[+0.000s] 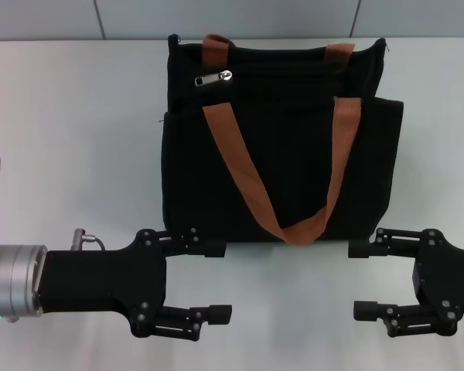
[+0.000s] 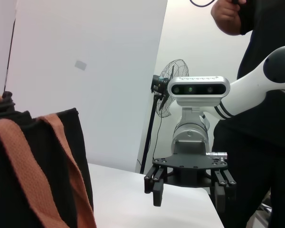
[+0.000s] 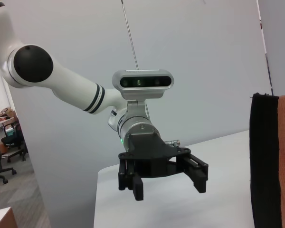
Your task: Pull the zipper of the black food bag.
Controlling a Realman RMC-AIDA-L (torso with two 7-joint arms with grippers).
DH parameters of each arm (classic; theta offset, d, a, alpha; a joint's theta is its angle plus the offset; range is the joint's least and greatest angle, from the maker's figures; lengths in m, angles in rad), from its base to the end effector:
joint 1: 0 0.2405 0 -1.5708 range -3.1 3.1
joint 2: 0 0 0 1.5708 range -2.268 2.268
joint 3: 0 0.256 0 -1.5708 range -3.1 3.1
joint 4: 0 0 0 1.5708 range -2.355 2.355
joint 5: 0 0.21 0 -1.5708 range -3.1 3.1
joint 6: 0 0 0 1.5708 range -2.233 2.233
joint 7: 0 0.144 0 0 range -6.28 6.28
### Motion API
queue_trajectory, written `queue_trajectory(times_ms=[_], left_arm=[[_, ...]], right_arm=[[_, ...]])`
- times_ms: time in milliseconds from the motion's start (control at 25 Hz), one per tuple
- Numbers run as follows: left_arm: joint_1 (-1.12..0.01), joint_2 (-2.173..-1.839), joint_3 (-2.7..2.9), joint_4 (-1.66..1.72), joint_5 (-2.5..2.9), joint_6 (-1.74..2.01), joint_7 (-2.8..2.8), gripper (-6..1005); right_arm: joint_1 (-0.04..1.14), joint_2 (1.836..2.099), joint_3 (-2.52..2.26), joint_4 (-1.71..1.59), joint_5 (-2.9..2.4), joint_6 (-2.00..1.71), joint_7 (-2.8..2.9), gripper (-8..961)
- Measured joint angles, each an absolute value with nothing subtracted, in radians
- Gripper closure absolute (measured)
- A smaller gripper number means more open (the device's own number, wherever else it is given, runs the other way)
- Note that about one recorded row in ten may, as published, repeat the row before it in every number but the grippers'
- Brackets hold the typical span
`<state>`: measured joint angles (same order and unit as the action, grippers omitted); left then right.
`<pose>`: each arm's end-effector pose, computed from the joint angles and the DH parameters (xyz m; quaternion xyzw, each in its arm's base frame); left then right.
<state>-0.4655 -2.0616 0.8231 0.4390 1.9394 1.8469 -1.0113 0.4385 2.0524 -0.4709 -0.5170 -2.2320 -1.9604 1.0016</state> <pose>-0.2598 0.2513 -0.0302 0.9418 0.0934 0.3225 0.0195 0.2874 0.2411 0.0029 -0.9442 0.1139 0.3085 0.0189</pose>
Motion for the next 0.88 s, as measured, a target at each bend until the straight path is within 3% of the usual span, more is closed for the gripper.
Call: queue_trajectory(times_ms=[880], left_arm=[[-0.461,-2.060,0.821,0.439,1.939,1.847,-1.011,172]], right_arm=[[0.433,2.054,-0.463,-0.517,-2.226,-1.962,1.002,189]])
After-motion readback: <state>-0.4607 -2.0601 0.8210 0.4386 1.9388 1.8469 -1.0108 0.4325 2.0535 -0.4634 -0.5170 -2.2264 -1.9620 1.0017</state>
